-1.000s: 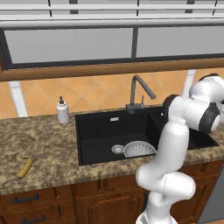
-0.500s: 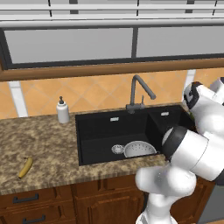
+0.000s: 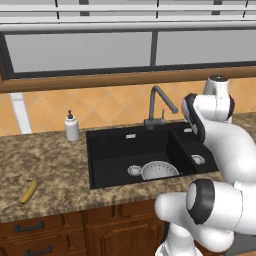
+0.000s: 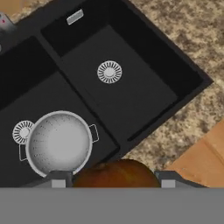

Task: Put the colander in the sink, put the banana, mango in the colander, and turn on the sink faucet and pour water over the colander.

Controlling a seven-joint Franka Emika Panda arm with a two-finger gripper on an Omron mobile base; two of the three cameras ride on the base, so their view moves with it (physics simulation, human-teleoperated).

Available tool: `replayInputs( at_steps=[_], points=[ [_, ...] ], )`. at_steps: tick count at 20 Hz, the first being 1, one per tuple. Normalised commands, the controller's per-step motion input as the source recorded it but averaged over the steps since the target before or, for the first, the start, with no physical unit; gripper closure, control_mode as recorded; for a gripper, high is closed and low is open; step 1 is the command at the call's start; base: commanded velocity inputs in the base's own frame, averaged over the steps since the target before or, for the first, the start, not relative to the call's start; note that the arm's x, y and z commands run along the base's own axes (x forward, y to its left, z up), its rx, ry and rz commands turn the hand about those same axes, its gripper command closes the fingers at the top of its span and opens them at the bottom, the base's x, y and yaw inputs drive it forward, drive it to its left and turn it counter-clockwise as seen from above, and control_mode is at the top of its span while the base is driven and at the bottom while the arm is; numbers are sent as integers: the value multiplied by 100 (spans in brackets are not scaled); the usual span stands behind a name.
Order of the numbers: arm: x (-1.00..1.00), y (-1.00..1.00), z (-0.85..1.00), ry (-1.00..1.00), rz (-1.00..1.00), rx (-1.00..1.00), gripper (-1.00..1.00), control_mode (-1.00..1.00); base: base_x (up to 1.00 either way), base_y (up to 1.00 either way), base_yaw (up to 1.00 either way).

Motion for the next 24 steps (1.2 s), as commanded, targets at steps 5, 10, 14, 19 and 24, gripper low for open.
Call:
replayInputs(
  at_steps=[5,10,14,19,24],
  points=[
    [-17,55,26,24,14,0,100,-100,0,0,0],
    [-46,73,-3,-6,6,-1,100,-100,0,0,0],
    [2,82,-16,-3,0,-5,100,-100,0,0,0],
    [32,60,-15,17,0,-8,100,-100,0,0,0],
    [38,43,-53,5,0,-14,100,-100,0,0,0]
  ],
)
